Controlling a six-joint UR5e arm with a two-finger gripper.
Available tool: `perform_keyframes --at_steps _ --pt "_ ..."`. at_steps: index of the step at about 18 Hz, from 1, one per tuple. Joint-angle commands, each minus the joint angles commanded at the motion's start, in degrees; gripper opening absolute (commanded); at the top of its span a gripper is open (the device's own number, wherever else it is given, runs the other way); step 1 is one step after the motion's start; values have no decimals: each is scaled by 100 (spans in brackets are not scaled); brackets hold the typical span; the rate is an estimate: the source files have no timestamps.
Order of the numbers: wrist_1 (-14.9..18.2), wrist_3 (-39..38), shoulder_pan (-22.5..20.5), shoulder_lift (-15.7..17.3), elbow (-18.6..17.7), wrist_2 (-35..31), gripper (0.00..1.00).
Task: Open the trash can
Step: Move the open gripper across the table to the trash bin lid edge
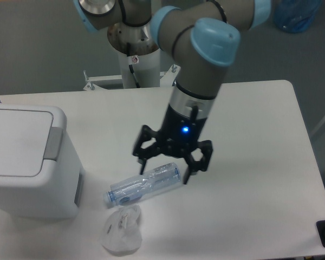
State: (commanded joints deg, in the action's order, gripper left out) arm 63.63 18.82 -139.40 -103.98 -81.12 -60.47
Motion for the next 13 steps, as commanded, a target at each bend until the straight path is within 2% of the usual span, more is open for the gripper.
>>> perform_keyframes --at_steps 7,13 --pt "-35 -291 667 264 -290 -35 100" --pt "-70 -274 879 554 -694 -35 100"
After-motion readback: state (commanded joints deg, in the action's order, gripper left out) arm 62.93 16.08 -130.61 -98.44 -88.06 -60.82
